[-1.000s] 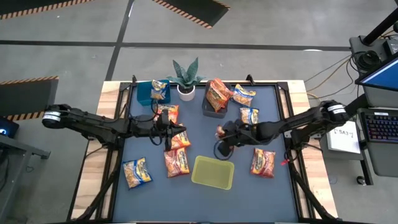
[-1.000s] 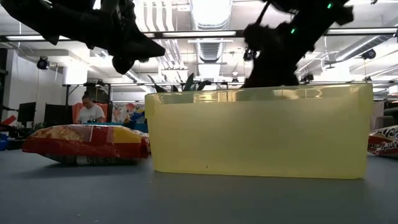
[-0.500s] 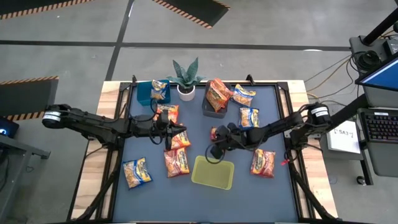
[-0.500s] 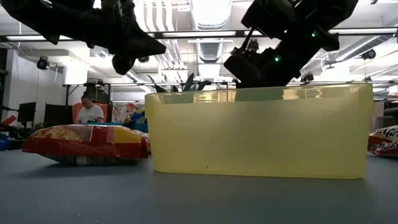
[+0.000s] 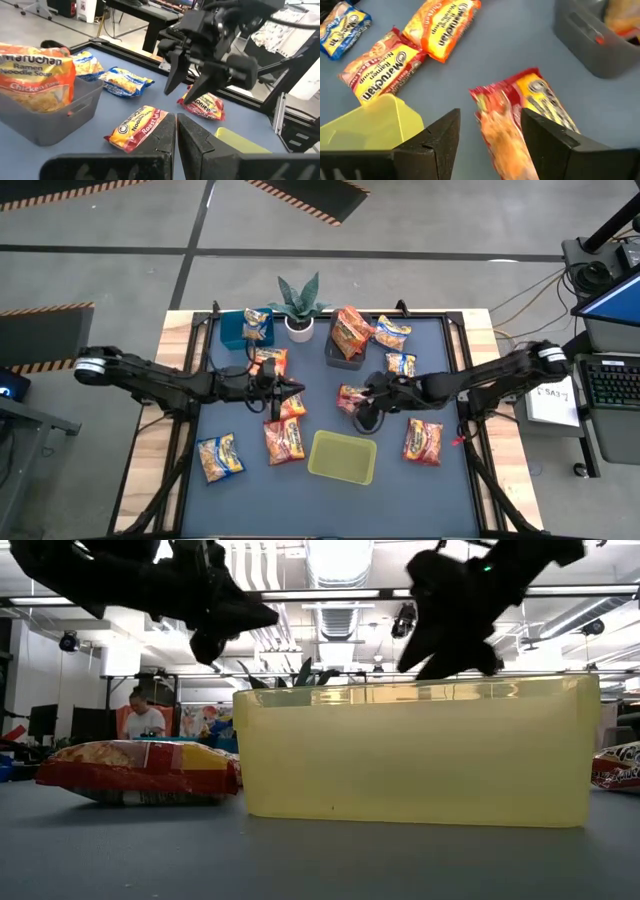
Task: Sort Maruchan noodles
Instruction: Put the red bag into the yellow bin
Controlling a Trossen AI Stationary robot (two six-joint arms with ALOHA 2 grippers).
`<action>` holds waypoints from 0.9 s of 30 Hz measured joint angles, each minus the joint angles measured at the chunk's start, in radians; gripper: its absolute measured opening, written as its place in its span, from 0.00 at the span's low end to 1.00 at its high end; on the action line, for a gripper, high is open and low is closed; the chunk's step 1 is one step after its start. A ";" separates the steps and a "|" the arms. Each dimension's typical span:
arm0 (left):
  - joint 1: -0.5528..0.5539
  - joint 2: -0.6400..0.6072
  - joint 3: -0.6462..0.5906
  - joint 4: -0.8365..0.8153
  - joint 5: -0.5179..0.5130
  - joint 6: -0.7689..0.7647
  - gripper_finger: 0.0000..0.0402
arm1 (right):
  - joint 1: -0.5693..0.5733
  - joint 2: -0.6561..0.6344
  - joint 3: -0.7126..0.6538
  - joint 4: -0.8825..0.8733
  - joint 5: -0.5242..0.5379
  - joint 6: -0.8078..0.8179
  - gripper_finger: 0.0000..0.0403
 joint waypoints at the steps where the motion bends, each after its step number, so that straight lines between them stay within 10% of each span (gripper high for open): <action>1: 0.000 0.026 0.000 0.033 0.003 0.001 0.00 | 0.000 -0.021 -0.011 -0.012 0.000 0.022 0.49; 27: 0.024 0.654 0.411 -0.010 0.104 0.222 0.00 | -0.001 -0.263 -0.337 0.013 -0.111 0.447 0.49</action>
